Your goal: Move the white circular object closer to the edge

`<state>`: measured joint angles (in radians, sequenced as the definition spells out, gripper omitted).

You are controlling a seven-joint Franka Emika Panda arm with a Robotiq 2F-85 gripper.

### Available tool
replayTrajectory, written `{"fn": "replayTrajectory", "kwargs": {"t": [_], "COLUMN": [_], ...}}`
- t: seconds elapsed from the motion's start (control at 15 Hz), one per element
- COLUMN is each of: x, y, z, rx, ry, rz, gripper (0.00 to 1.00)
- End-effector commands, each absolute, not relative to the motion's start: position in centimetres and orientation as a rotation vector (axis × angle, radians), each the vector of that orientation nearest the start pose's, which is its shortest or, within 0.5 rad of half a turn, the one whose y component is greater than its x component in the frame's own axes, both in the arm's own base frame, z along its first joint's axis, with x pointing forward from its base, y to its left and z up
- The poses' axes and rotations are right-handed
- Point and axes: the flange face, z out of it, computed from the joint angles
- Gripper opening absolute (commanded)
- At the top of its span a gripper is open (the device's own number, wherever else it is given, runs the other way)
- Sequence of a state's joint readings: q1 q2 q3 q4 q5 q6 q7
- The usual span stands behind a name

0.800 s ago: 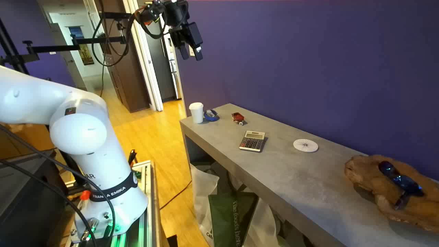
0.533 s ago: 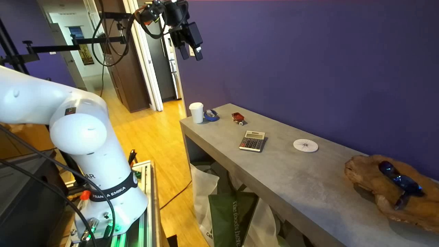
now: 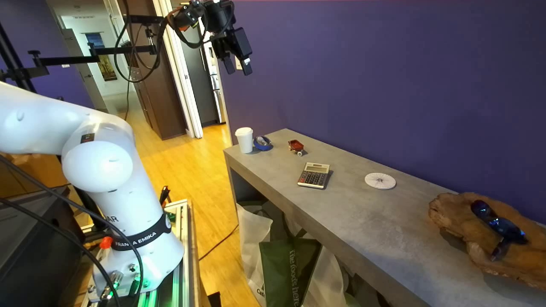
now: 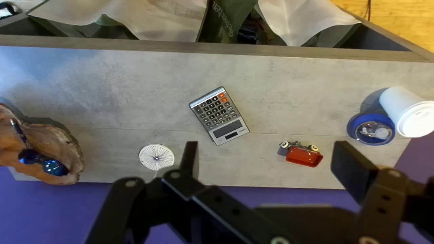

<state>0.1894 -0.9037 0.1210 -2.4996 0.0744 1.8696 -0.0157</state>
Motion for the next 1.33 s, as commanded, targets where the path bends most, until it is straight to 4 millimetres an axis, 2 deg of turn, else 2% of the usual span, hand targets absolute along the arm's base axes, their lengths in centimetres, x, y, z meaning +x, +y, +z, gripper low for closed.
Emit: {"fn": "replayTrajectory", "kwargs": {"t": [0.0,0.47,0.53,0.87,1.27], "x": [28.5,28.5,29.0,32.3,37.5], "y": [10.8,10.8,11.1,13.0,15.8], "z": [58.5,58.5,58.7,60.2,60.5], "rx": [-3.07,-3.07,-3.065,-3.032,-2.993], "ry": [-0.434,-0.434,-0.422,-0.476,-0.562], "rz": [-0.421,-0.421,-0.433,-0.563,-0.625], "gripper": [1.0,1.0,1.0,1.0,1.0]}}
